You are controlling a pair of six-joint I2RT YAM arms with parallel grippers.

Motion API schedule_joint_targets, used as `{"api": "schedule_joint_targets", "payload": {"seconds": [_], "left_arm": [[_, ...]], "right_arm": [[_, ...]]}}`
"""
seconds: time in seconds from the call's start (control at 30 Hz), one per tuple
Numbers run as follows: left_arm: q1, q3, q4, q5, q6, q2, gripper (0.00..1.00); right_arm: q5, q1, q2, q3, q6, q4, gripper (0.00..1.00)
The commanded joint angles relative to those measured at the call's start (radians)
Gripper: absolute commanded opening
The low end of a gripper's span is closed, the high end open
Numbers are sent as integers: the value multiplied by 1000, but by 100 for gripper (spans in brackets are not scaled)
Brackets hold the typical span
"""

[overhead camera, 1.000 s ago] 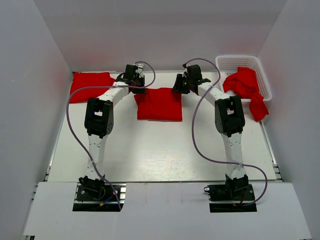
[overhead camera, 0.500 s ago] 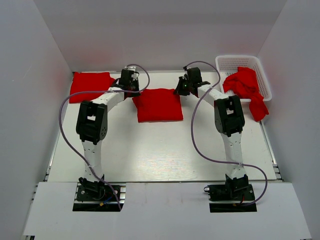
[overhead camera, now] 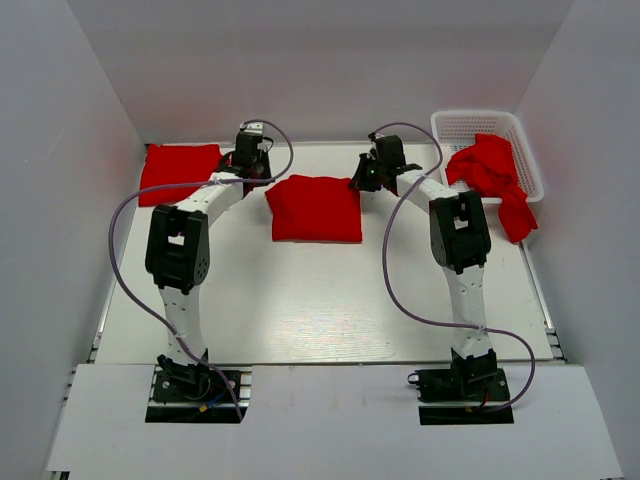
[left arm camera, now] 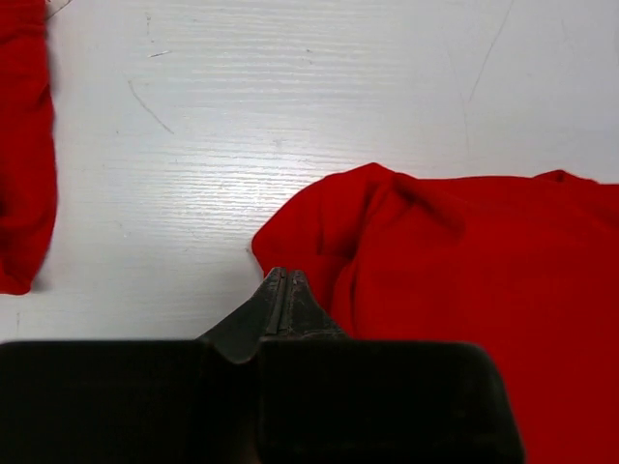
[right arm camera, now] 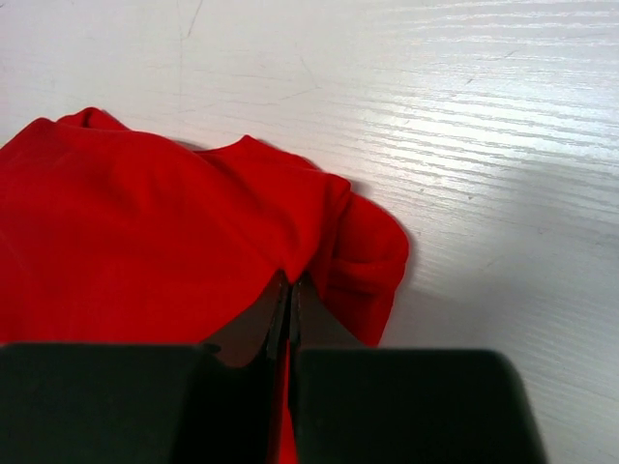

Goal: Fold and stack the t-shirts
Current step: Smooth out wrinkles on the folded tshirt

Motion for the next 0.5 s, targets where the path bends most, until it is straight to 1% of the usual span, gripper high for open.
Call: {"api": "schedule_joint_targets", "payload": {"seconds": [0.0,0.03,0.07,0.1,0.17,0.27,0.3,0.4,0.47], "left_arm": [[10,53,-34,65,46,-19,0],[10,76,-50,105,57,0,2],[10,124,-82,154,57,20,8],[10,146,-96,175,67,58,18],[10,184,-106,213,77,86,20],[10,194,-94,273,77,109,26],[10,194,-81,288,77,121,32],[10,215,-72,325,91,147,41],[10,244,-63,353,91,164,41]], "right_arm": [[-45,-10,-57,25,-24,46,0],[-60,-11,-55,37,-31,43,0],[-65,-10,-51,48,-43,31,0],[-74,-8,-43,57,-41,26,0],[-83,-13,-39,61,-47,20,0],[-91,-10,-37,65,-54,20,0],[-93,-10,-37,62,-54,14,0],[-94,-10,-34,69,-57,12,0],[-97,-11,-28,69,-55,12,0]]}}
